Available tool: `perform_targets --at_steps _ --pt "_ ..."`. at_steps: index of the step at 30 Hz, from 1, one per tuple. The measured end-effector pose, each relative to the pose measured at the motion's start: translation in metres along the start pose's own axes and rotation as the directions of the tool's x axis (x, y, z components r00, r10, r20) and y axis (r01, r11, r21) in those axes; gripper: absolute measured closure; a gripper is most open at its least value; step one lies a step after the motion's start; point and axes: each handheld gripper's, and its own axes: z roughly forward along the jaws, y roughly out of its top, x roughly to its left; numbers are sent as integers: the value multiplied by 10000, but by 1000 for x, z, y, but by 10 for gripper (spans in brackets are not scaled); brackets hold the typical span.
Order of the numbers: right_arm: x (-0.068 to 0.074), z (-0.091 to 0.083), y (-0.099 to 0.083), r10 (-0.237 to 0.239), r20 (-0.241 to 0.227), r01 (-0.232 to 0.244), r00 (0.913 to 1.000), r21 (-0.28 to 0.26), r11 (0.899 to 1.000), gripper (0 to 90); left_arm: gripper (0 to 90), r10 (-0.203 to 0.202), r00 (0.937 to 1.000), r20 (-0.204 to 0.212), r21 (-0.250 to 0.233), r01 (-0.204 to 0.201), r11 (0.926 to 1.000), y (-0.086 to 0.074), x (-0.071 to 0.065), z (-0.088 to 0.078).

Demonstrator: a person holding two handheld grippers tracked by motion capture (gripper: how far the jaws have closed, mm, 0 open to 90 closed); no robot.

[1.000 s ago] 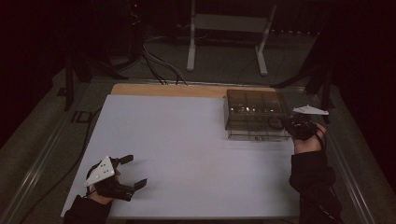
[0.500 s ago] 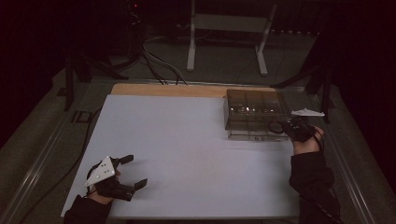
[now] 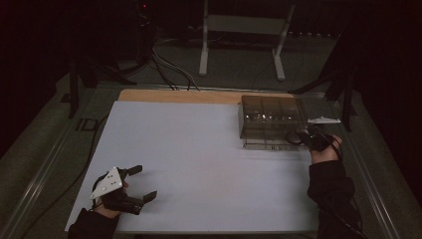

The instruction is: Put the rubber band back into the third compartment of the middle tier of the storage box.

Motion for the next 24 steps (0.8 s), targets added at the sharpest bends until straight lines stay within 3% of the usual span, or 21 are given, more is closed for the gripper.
perform_targets --at_steps 24 --pt "1 15 7 -568 208 544 9982 1017 9933 859 3 -11 10000 12 -54 11 10000 0 0 0"
